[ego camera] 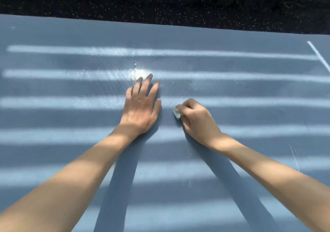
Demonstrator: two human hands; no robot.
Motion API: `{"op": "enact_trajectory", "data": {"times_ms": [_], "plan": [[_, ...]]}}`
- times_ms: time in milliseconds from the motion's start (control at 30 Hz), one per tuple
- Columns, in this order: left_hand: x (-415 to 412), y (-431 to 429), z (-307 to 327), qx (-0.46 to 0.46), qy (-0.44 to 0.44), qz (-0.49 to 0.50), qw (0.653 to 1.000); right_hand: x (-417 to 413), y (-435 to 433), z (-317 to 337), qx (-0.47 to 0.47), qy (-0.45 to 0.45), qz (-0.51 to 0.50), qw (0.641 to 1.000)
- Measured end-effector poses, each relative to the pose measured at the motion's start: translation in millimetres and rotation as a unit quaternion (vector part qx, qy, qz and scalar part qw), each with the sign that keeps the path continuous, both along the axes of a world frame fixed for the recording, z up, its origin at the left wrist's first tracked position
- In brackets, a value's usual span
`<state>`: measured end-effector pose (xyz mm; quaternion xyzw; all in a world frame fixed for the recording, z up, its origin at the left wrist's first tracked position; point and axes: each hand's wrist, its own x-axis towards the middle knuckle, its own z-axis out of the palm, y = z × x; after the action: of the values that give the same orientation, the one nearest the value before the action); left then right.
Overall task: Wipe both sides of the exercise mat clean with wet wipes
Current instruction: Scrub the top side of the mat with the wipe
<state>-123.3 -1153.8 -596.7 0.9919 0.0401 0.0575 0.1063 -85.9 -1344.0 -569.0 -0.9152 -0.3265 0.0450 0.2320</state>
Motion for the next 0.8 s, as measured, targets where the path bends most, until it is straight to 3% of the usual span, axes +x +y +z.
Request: {"op": "enact_trajectory", "data": {"times_ms": [100, 200, 367, 500, 633, 800], "plan": [[39.0, 5.0, 0.8, 0.002, 0.014, 0.010, 1.000, -11.9, 9.8, -1.3, -0.041, -0.001, 0.071, 0.997], [75.1, 13.5, 4.2, 0.004, 0.016, -0.006, 1.000, -18.2, 5.9, 2.6, -0.052, 0.070, 0.185, 0.979], [108.2, 21.9, 2.4, 0.005, 0.046, 0.021, 0.999, 43.8, 19.4, -8.3, 0.012, 0.016, 0.019, 1.000], [106.8, 20.3, -2.4, -0.005, 0.035, 0.025, 0.999, 31.2, 13.1, -6.3, -0.013, 0.033, 0.152, 0.988], [109.9, 20.0, -0.6, 0.007, 0.035, 0.033, 0.999, 102.0, 27.2, -5.4, 0.025, -0.030, 0.010, 0.999], [112.8, 22.0, -0.5, 0.025, 0.097, 0.034, 0.994, 62.7, 27.2, -0.5, -0.006, 0.053, 0.111, 0.992]]}}
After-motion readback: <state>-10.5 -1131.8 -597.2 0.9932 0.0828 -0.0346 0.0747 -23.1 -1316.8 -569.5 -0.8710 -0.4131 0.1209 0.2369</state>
